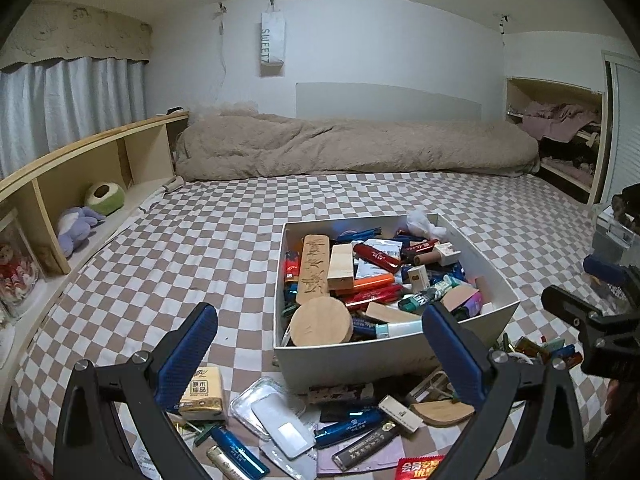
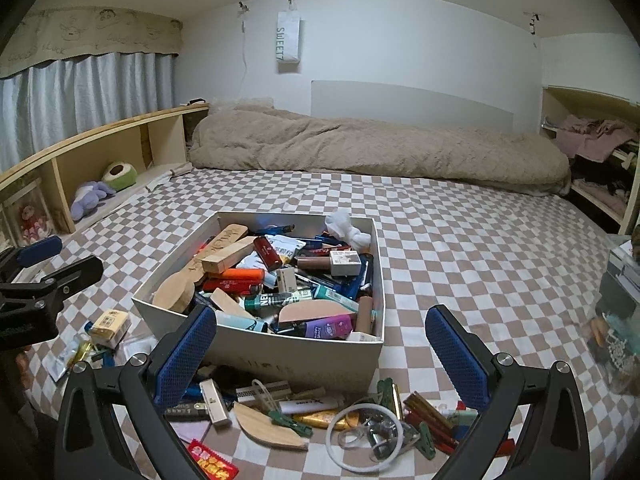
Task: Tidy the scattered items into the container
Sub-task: 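Withdraw both tools from the box back toward the scattered items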
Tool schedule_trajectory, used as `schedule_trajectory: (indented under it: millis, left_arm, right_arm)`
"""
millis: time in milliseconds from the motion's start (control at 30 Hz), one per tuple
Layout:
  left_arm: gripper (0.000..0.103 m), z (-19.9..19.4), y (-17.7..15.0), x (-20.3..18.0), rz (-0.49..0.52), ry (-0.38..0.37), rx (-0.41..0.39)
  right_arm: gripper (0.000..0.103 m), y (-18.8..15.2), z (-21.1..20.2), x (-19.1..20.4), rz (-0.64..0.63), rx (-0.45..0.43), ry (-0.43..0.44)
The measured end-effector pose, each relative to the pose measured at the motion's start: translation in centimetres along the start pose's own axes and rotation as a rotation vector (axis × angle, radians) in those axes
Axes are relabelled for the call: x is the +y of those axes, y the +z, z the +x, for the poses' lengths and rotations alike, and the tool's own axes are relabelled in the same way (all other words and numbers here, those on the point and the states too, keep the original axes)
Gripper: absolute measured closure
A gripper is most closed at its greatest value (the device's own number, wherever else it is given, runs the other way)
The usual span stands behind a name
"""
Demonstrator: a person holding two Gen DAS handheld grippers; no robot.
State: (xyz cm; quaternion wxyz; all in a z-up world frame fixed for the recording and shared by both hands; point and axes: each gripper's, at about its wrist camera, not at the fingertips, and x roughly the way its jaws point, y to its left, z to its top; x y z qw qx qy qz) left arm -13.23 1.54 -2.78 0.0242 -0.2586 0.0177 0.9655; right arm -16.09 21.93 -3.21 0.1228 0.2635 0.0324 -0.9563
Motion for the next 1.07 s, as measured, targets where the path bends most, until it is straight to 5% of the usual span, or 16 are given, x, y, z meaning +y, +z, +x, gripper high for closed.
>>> schedule_trajectory:
  millis: [1067]
  left_arm:
    - [0.0,1.0,-1.4,0.4,0.004,-0.003,0.036]
  right_arm:
    - [0.0,-0.6,0.2,0.6,-0.017,0.013,-0.001]
